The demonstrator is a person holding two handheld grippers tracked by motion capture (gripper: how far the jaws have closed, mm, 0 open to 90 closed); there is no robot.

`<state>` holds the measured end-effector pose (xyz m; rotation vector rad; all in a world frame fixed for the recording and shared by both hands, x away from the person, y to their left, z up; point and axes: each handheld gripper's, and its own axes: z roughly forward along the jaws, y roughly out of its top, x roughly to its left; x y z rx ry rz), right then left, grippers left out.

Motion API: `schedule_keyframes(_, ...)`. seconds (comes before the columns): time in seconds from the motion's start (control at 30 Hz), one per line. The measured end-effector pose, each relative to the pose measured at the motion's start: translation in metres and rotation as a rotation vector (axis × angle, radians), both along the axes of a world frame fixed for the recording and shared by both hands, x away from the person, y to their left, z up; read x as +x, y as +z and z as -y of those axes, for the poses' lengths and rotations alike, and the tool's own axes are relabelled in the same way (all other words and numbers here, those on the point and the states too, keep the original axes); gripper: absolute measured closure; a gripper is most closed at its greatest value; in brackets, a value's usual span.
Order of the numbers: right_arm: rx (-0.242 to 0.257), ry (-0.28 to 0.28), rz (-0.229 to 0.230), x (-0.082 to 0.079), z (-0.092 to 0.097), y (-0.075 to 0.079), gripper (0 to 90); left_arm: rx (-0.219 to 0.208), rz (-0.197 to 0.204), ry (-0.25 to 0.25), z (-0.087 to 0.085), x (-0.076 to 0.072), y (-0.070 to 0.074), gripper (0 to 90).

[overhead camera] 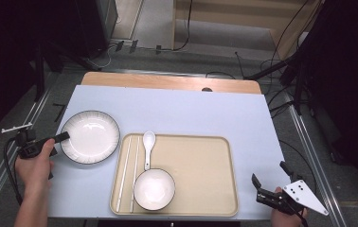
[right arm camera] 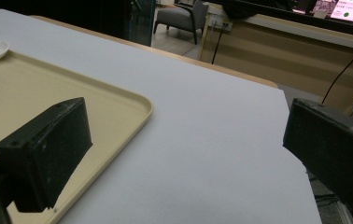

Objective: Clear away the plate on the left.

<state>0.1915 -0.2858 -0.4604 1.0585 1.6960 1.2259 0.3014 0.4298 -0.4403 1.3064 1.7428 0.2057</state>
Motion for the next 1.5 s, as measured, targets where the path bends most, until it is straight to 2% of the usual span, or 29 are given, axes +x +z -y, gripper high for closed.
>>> schedule_keyframes(0.23,0.011,-0.004,0.001,-0.001,0.003,-0.001,1.4,-0.005,0.030,-0.002,0.001,-0.002,0.008,84.8)
schedule_keyframes(0.6,0.016,-0.019,-0.003,-0.006,0.011,-0.002,1.4,-0.013,0.088,-0.035,0.010,-0.002,0.020,84.8)
schedule_keyframes(0.7,0.014,-0.021,-0.004,-0.006,0.011,-0.002,1.4,-0.001,0.099,-0.044,0.011,-0.003,0.024,84.7)
schedule_keyframes(1.0,0.001,-0.010,-0.013,-0.004,0.006,-0.003,1.4,-0.001,0.144,-0.075,0.018,-0.008,0.036,84.8)
schedule_keyframes(1.13,0.003,-0.011,-0.012,-0.004,0.006,-0.002,1.4,0.000,0.151,-0.101,0.022,-0.008,0.039,84.9)
schedule_keyframes(1.5,0.000,-0.005,-0.009,-0.005,0.002,-0.001,1.4,0.000,0.153,-0.123,0.032,-0.009,0.045,84.9)
